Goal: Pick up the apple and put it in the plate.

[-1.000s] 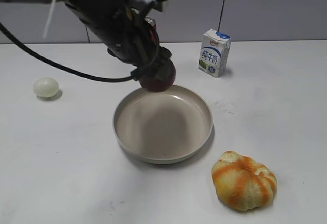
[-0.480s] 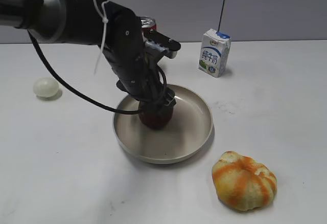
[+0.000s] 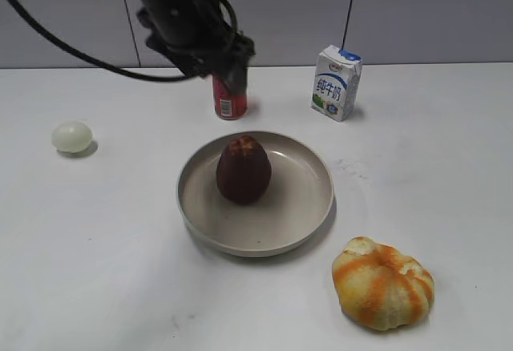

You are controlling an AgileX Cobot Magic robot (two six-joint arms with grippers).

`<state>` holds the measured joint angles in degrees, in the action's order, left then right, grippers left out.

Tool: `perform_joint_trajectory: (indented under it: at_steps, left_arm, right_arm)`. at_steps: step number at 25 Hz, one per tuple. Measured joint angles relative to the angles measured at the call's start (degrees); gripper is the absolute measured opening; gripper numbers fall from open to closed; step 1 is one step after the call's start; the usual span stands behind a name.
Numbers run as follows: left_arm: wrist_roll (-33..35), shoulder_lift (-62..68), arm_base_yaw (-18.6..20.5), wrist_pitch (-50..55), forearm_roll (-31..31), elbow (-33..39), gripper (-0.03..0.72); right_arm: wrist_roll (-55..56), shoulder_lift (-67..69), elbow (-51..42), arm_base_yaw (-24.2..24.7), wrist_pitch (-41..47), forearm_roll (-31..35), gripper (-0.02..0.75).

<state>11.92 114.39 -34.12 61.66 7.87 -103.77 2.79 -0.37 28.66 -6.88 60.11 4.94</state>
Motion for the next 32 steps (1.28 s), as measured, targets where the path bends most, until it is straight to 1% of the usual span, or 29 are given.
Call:
perform_joint_trajectory:
  at_steps: [2,4,8,9,11,15,19,22,25,32]
  left_arm:
    - [0.0,-1.1,4.2,3.7,0.0,-2.0,0.653]
    - [-0.5,-1.8,9.3,6.4,0.0,-2.5,0.637]
    - [-2.1,-2.1,19.1,7.7,-0.4,-2.3,0.599]
    - [-2.3,-2.2,21.0,7.7,-0.4,-2.0,0.594]
    - [-2.5,-2.9,25.2,7.7,-0.6,-0.7,0.589]
    - [-2.8,-6.5,30.9,7.7,-2.7,5.1,0.582]
    - [-2.8,-14.3,35.5,7.9,-3.9,15.6,0.581]
    - [-2.8,-21.8,37.6,8.0,-4.8,23.4,0.581]
    - [-2.8,-30.2,38.1,8.0,-6.1,31.3,0.581]
    - [-2.8,-52.5,38.1,8.1,-6.4,47.5,0.581]
  right_arm:
    - [0.0,0.0,0.0,0.0,0.0,0.0,0.445]
    - [0.0,0.0,0.0,0.0,0.0,0.0,0.445]
    - [0.0,0.0,0.0,0.0,0.0,0.0,0.445]
    - [0.0,0.0,0.0,0.0,0.0,0.0,0.445]
    - [0.0,0.0,0.0,0.0,0.0,0.0,0.445]
    - [0.1,0.0,0.0,0.0,0.0,0.0,0.445]
    - [0.1,0.0,0.0,0.0,0.0,0.0,0.445]
    - [0.1,0.0,0.0,0.0,0.0,0.0,0.445]
    - [0.0,0.0,0.0,0.0,0.0,0.0,0.445]
    - [0.1,0.0,0.0,0.0,0.0,0.0,0.445]
